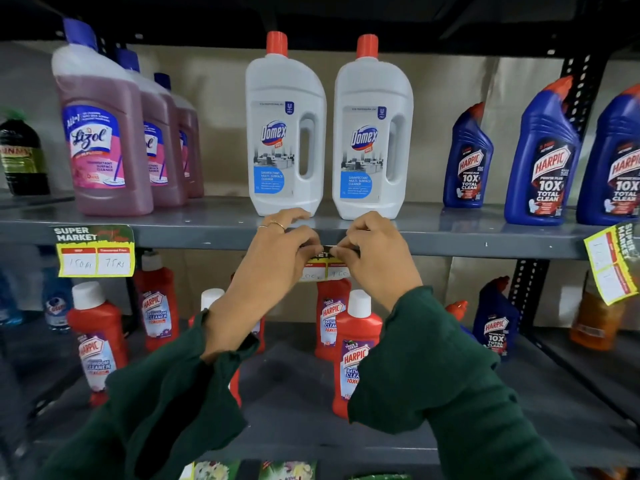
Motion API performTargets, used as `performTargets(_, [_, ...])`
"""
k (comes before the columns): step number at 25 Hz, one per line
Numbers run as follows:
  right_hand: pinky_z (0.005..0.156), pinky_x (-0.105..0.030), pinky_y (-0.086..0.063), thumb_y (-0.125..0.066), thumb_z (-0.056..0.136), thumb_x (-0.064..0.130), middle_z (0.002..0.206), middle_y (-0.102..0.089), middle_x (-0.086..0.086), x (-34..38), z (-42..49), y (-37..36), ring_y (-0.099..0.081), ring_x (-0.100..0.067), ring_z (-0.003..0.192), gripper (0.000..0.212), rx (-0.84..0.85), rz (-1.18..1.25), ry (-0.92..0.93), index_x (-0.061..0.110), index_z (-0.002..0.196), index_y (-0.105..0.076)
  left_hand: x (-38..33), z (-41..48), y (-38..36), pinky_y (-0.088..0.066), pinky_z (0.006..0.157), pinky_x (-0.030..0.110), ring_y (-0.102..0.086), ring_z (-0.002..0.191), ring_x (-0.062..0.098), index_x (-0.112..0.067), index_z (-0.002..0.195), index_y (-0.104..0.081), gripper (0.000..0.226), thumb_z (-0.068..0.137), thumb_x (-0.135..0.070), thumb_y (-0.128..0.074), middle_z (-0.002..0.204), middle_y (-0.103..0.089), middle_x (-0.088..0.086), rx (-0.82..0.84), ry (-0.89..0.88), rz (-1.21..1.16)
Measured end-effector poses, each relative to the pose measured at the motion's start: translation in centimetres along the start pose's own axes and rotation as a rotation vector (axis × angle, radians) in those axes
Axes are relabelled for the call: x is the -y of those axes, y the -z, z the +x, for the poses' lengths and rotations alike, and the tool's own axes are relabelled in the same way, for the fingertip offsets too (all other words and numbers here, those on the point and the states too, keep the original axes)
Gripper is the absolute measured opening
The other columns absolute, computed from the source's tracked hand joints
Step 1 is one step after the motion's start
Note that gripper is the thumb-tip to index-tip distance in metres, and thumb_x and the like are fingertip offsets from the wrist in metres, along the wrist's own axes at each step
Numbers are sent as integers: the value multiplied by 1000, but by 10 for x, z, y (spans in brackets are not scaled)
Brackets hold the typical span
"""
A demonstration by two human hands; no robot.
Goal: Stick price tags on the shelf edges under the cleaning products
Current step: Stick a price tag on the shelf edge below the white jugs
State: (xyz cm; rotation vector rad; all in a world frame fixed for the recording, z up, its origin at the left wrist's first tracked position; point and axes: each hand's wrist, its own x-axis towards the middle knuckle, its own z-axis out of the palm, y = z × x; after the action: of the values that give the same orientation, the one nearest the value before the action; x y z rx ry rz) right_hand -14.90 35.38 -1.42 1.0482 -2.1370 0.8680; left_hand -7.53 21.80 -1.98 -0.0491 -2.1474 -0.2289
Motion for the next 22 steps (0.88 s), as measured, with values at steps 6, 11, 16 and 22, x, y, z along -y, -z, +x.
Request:
performTargets(6, [73,-19,-40,-61,86,26,95,-46,1,4,5,2,-44,-7,81,24,32,-39,-88,5,95,-67,-2,6,1,-40,98,35,-53,116,22,-7,90,-70,14,84,-17,-61,127,-60,7,114,110,3])
performTargets(11, [88,-28,-50,-54,91,24,111,-49,-10,11,4,5,-52,-18,92,27,73,-157,-54,2,99,-66,-1,10,5,-45,90,31,-62,102,20,-11,89,-70,18,84,-26,-62,114,-68,7,159,168,25])
performTargets(16, [86,-32,-53,-55,91,23,109,-50,-11,18,5,2,-53,-19,90,26,35,-133,-123,-1,92,-65,-1,11,5,-47,82,32,-64,94,21,-13,90,-68,17,86,-27,-58,108,-70,7,164,162,66])
performTargets(22, [57,-6,-41,-53,92,25,80,-42,3,14,15,2,-47,-10,66,26,2,-33,-218,1,98,-62,-4,22,10,-42,64,27,-63,78,24,-13,92,-64,16,88,-27,-56,89,-72,11,117,163,88])
